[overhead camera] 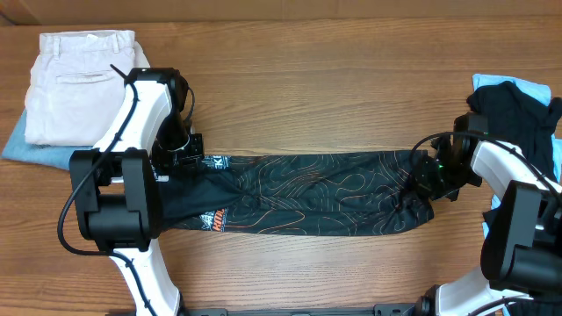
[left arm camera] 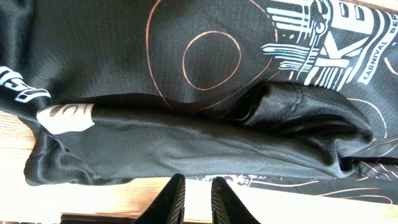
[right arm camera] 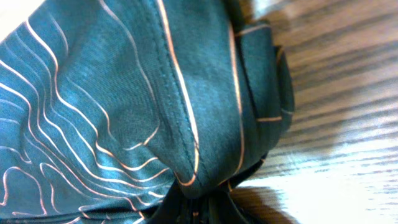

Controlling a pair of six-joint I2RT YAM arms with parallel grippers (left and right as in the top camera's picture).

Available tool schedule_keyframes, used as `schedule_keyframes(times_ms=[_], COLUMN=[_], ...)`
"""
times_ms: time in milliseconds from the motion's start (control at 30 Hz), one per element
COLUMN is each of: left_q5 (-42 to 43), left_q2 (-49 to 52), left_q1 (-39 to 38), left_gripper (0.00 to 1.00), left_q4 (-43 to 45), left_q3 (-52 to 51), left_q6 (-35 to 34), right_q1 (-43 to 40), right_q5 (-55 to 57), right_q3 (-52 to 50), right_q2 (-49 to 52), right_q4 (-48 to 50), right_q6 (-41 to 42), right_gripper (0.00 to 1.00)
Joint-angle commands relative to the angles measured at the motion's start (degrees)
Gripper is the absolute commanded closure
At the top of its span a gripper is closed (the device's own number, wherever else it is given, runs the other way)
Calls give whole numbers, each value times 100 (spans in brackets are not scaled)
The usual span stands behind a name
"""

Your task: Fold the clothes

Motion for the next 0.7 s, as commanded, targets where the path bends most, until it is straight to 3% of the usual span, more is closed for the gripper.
schedule_keyframes(times_ms=[0,167,400,667], left_q5=[63,66,66,68], left_q2=[-155,-155,-155,-155], left_q1=[0,0,0,0], left_gripper=[81,81,82,81], left_q4=[-4,-68,-197,-173], left_q3=[-26,-26,-26,-26], left_q6=[4,4,4,-22], right_q1=[31,-37,-411,-140], right_q5=[-151,26,1502,1547], right_q3=[-120,24,1202,2402], right_q2=[140,138,116,116], right_q4=[114,144,-739,-1856], right_q6=[-42,24,503,472], right_gripper=[96,96,96,96])
